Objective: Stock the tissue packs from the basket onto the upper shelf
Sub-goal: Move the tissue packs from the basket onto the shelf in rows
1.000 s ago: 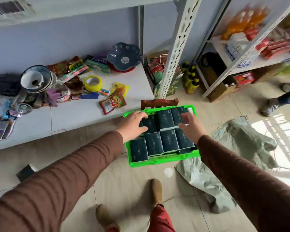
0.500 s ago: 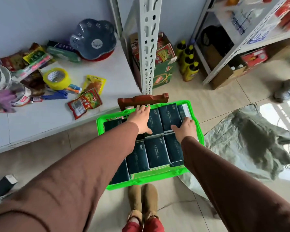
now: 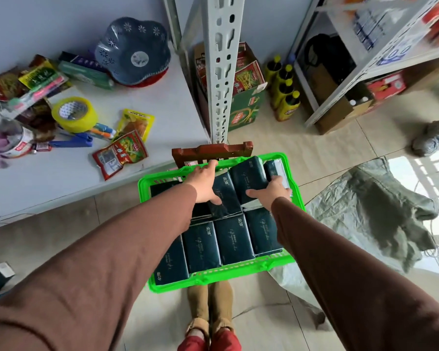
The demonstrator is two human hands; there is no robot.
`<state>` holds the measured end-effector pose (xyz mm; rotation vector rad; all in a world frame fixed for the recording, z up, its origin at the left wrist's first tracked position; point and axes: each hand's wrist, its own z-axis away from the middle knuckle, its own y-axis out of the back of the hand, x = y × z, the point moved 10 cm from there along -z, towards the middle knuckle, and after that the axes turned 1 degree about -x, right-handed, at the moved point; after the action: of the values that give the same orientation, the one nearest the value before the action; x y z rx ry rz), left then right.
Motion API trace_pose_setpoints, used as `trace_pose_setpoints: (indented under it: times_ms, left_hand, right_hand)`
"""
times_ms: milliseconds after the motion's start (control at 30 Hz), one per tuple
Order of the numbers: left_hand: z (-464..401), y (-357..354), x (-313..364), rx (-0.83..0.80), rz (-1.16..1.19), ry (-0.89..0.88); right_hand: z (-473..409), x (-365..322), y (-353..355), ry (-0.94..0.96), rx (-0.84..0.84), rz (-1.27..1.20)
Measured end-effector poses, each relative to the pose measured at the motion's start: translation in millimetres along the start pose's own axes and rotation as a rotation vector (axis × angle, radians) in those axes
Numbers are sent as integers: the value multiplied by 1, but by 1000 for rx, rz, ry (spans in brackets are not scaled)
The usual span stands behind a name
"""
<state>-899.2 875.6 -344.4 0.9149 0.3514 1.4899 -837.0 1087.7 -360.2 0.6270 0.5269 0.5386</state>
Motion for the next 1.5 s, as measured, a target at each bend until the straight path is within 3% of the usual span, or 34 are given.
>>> trace_pose_setpoints:
  times_ms: [167, 367, 600, 767, 933, 1233, 1500]
  left_hand:
    - [34, 34, -32, 48, 174, 50]
    - [161, 97, -89, 192, 473, 122]
    - [368, 215, -174, 490, 589, 115]
    - [514, 258, -254, 705, 744, 136]
    - [652, 313, -360, 881, 701, 151]
    - [815, 406, -520, 1104, 672, 78]
    - [834, 494, -679, 1214, 656, 128]
  right_hand:
    - [23, -27, 16, 118, -99, -197]
    - [143, -119, 63, 443, -159, -252]
    - [348, -286, 101, 944, -206, -52]
    - [487, -395, 68, 1201, -259, 43]
    - [637, -503, 29, 1436, -246, 56]
    - [801, -661, -50, 1554, -293, -93]
    - [834, -821, -121, 1568, -222, -54]
